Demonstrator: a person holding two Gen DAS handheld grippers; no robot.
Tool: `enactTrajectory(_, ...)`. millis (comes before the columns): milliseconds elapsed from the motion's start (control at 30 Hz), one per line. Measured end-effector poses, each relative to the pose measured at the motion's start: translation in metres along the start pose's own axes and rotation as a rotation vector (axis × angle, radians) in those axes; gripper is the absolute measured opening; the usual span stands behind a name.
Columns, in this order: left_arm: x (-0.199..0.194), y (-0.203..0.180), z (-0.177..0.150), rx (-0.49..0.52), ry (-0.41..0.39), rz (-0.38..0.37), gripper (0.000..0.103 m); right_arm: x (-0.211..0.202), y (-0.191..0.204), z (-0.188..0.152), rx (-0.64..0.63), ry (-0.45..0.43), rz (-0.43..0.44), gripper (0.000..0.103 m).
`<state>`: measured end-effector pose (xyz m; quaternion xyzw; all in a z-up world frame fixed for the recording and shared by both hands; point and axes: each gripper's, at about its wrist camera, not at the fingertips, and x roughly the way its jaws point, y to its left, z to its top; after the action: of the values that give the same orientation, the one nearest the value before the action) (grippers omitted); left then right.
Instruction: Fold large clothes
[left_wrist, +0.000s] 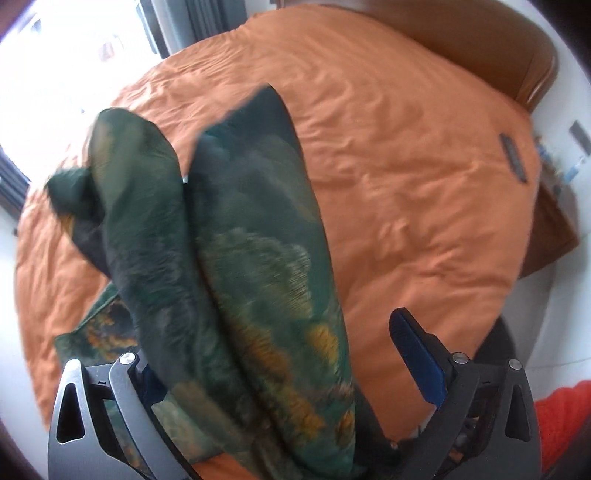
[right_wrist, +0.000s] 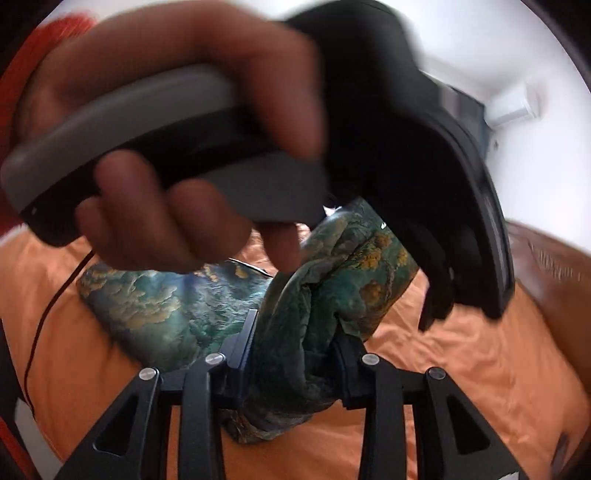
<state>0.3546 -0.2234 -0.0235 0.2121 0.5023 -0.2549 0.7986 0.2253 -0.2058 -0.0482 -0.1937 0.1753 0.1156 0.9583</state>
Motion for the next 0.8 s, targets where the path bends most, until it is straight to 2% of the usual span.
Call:
enactTrajectory(33,0.002,0.002,-0.005,0.008,0.006,0.033,0.072,0.001,0.009,0.002,-0.029,-0.004,0.001,0.035)
enactTrajectory(67,0.004,0.005,-0.009,0.016,0.011,0.078,0.053,0.002,0.016,0.004,-0.053,-0.008,0.004,0.035)
enactTrajectory(100,0.004,0.012,-0.012,0.006,0.013,0.079,0.039,0.002,0.02,0.005,-0.066,-0.009,0.007,0.035)
enactTrajectory(133,0.003,0.02,-0.014,-0.021,0.012,0.039,0.032,0.003,0.023,0.006,-0.069,-0.005,0.01,0.035)
enactTrajectory(200,-0.004,0.039,-0.018,-0.065,0.001,-0.017,0.029,0.004,0.021,0.007,-0.048,0.006,0.036,0.039)
enactTrajectory(267,-0.015,0.058,-0.025,-0.076,-0.03,-0.031,0.029,-0.002,0.017,0.009,-0.028,-0.008,0.061,0.053)
enactTrajectory(300,-0.02,0.067,-0.028,-0.086,-0.04,-0.036,0.029,-0.008,0.015,0.012,-0.016,-0.023,0.098,0.073)
enactTrajectory(333,-0.025,0.08,-0.034,-0.104,-0.054,-0.05,0.029,-0.012,0.013,0.014,0.001,-0.038,0.135,0.085)
enactTrajectory(467,-0.039,0.144,-0.06,-0.234,-0.086,-0.096,0.029,-0.026,-0.011,0.022,0.156,-0.029,0.259,0.085)
enactTrajectory(533,-0.042,0.18,-0.081,-0.317,-0.102,-0.122,0.029,-0.019,-0.03,0.022,0.239,-0.002,0.272,0.085)
enactTrajectory(700,-0.032,0.237,-0.13,-0.441,-0.118,-0.174,0.029,0.033,-0.057,0.033,0.365,0.075,0.236,0.085)
enactTrajectory(767,-0.025,0.252,-0.147,-0.475,-0.129,-0.195,0.03,0.057,-0.053,0.039,0.369,0.115,0.267,0.085)
enactTrajectory(800,-0.023,0.258,-0.152,-0.483,-0.134,-0.197,0.03,0.075,-0.047,0.044,0.371,0.144,0.309,0.085)
